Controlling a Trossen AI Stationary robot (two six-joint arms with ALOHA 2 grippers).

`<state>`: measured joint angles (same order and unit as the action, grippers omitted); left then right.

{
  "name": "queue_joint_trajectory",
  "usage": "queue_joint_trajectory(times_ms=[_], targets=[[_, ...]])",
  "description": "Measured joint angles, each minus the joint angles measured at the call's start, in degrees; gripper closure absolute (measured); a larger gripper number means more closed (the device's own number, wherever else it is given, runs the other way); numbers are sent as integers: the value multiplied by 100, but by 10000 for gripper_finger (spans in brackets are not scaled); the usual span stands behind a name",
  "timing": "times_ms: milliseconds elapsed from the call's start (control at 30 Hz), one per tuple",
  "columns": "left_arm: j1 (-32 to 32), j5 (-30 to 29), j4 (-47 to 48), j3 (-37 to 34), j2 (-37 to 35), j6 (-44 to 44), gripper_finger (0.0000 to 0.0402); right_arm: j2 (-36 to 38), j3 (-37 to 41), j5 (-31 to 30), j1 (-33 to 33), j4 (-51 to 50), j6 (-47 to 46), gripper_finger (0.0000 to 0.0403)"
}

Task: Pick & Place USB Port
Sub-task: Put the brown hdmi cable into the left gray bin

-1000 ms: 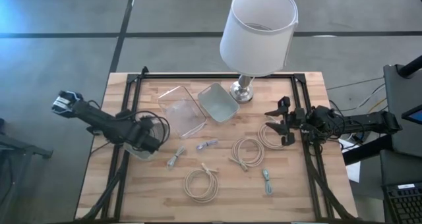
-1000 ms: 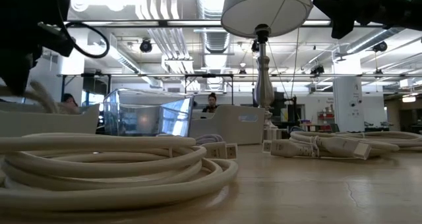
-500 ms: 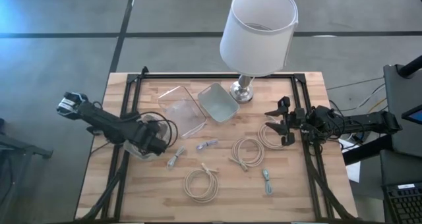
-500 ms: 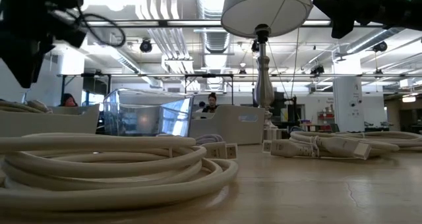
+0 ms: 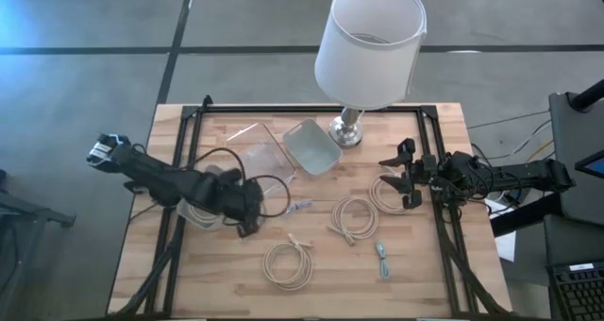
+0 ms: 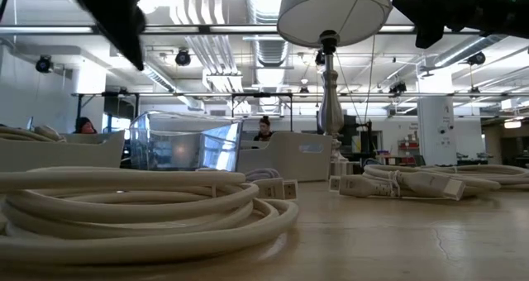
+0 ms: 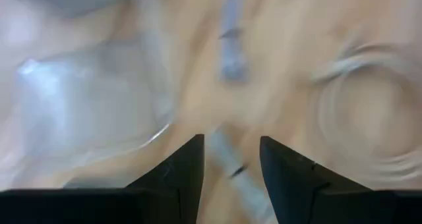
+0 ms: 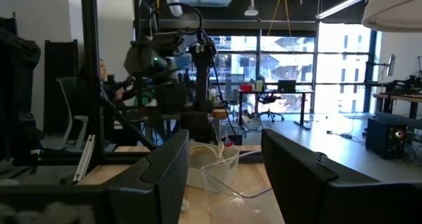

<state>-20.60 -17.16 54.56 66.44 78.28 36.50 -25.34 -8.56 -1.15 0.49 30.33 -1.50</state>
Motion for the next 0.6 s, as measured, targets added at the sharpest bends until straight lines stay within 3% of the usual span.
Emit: queue_joint_trajectory(times_ms=[100, 267, 433, 600], targets=[[0, 356, -703, -7, 277, -357, 252, 0, 0, 0, 0, 0, 0, 216], [0, 728, -1041, -7, 932, -689, 252, 0, 0, 0, 0, -2, 0, 216], [3, 777, -1085, -9, 1593, -501, 252, 1, 0, 0, 0, -3, 0, 216], [11, 1279, -1431, -11, 2021, -364, 252, 2, 0, 2, 0, -7, 1, 216]])
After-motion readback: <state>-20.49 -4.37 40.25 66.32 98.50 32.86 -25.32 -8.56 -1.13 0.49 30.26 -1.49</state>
